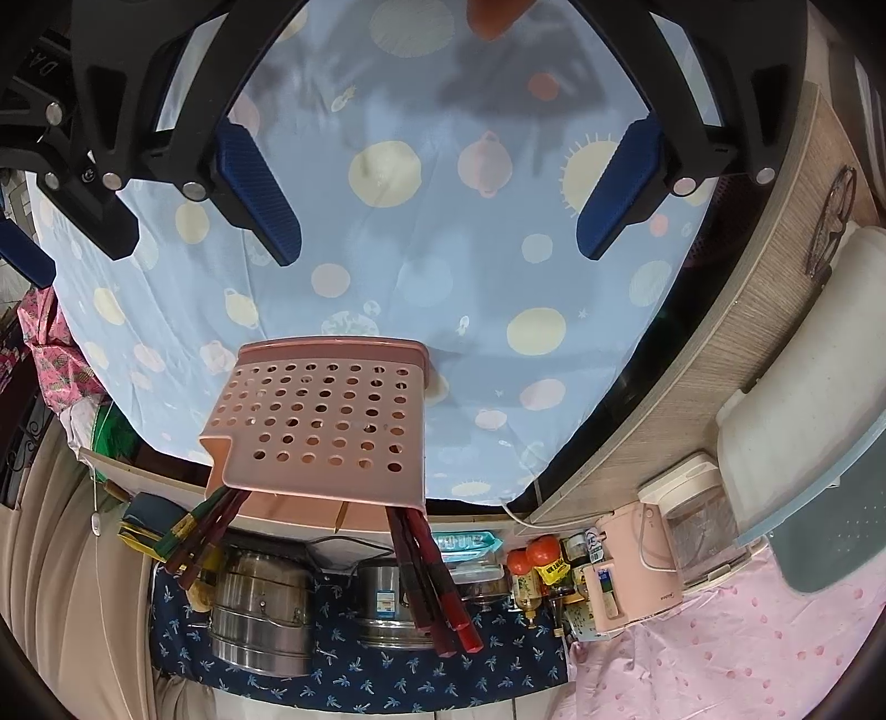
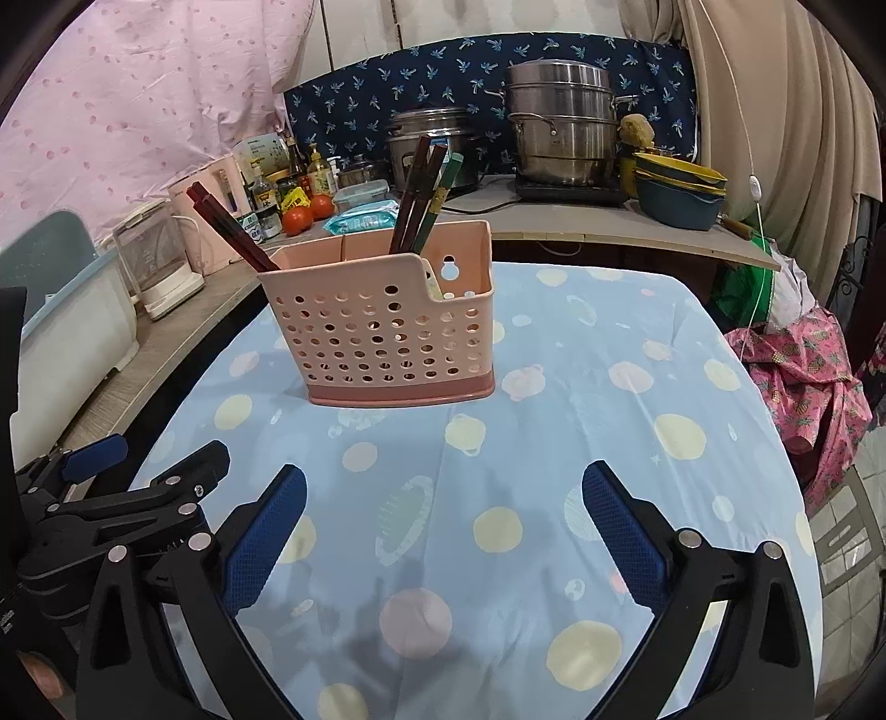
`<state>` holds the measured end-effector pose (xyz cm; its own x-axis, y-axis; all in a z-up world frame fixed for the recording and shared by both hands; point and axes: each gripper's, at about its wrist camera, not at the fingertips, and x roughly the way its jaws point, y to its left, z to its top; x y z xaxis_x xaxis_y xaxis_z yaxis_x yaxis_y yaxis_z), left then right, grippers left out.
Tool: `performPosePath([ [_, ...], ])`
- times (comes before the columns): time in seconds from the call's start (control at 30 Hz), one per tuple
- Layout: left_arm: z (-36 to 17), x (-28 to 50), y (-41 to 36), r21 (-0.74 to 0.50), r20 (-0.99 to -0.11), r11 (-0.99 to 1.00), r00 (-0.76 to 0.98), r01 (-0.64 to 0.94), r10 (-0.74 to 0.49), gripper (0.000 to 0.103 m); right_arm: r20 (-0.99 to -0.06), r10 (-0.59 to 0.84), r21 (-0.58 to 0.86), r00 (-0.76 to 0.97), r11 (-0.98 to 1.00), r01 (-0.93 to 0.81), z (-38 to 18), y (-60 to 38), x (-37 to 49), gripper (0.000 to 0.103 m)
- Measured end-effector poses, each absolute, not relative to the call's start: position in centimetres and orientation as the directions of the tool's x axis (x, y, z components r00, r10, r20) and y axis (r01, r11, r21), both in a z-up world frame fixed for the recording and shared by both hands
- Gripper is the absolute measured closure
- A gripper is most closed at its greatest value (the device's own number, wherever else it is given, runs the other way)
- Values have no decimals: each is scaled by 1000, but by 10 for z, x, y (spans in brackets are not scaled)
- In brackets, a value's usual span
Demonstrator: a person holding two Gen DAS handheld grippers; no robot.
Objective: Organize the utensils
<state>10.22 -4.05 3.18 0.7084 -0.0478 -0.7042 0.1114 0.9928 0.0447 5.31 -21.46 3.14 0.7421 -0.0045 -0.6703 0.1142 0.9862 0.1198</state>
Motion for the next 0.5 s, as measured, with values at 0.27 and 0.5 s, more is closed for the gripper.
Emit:
performPosePath([
  [0.27, 30, 102, -42, 46, -708, 992, 705, 115, -49, 7, -679, -7, 119, 734, 986, 119, 29, -215, 52, 7],
  [0.5, 28, 102, -44, 53, -713, 992, 700, 113, -42, 7, -682, -10, 109, 731, 987, 114, 27, -212, 51, 7],
])
